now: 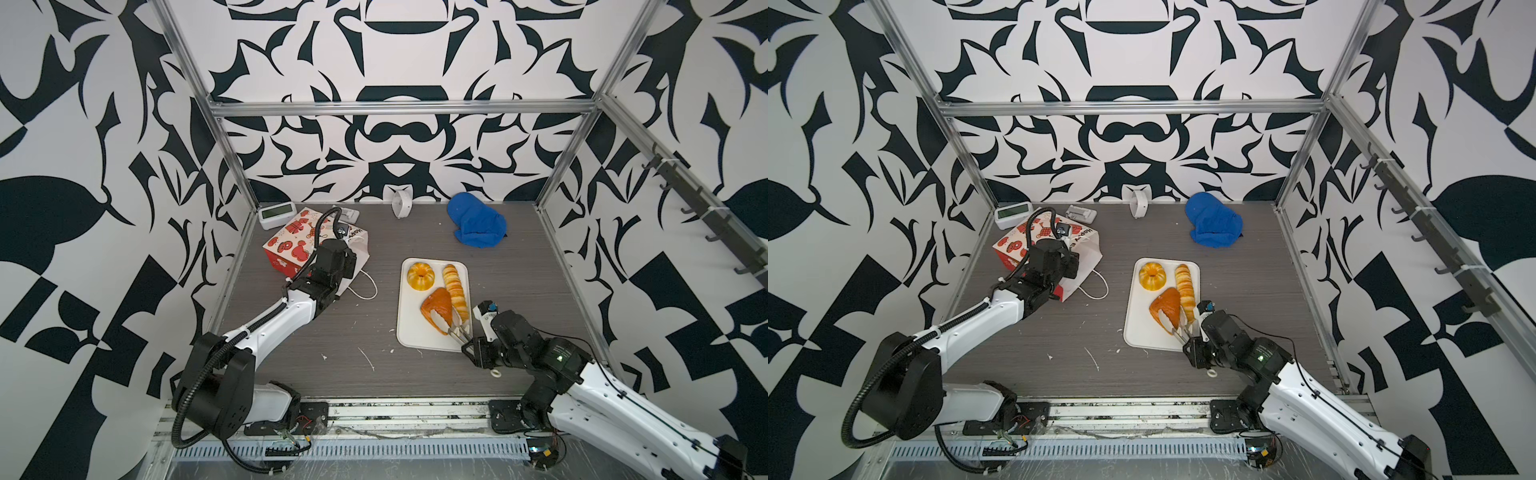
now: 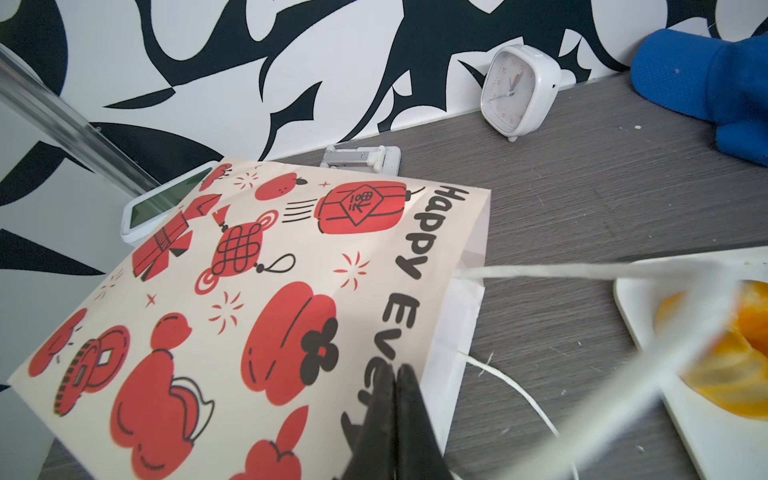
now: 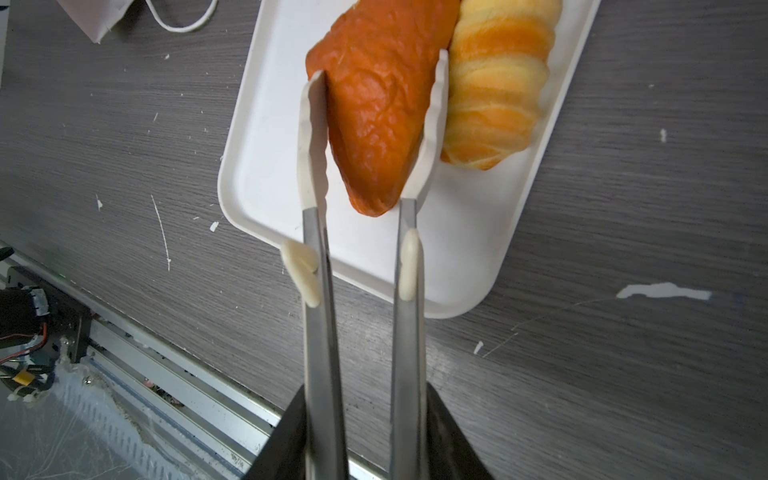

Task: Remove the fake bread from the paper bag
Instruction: 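Open the tongs and draw them back from the orange bread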

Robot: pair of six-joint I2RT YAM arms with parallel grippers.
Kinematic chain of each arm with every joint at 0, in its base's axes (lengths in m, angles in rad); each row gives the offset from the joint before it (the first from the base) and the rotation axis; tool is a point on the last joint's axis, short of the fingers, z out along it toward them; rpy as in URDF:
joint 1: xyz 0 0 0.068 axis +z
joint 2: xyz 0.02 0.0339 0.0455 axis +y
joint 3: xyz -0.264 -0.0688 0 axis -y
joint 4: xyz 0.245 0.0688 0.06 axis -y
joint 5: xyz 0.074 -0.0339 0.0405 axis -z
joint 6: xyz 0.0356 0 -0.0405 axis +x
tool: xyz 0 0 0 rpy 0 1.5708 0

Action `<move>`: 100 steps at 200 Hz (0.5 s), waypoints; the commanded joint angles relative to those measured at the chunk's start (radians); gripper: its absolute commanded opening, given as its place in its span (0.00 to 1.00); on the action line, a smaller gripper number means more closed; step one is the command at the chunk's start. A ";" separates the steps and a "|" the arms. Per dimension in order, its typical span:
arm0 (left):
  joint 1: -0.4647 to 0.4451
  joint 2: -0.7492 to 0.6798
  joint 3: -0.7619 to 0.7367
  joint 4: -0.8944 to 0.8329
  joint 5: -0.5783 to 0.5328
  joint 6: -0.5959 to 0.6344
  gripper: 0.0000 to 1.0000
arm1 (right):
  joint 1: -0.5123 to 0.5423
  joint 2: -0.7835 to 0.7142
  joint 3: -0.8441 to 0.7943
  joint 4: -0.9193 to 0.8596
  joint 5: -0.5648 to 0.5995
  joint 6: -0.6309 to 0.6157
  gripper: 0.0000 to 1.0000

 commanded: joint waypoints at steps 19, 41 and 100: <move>0.007 -0.011 -0.021 0.031 0.010 -0.022 0.00 | 0.002 0.073 0.074 0.038 0.015 -0.063 0.41; 0.010 -0.017 -0.028 0.035 0.011 -0.022 0.00 | 0.001 0.120 0.096 0.041 0.038 -0.109 0.40; 0.014 -0.031 -0.034 0.035 0.011 -0.024 0.00 | 0.001 0.113 0.151 -0.014 0.080 -0.121 0.42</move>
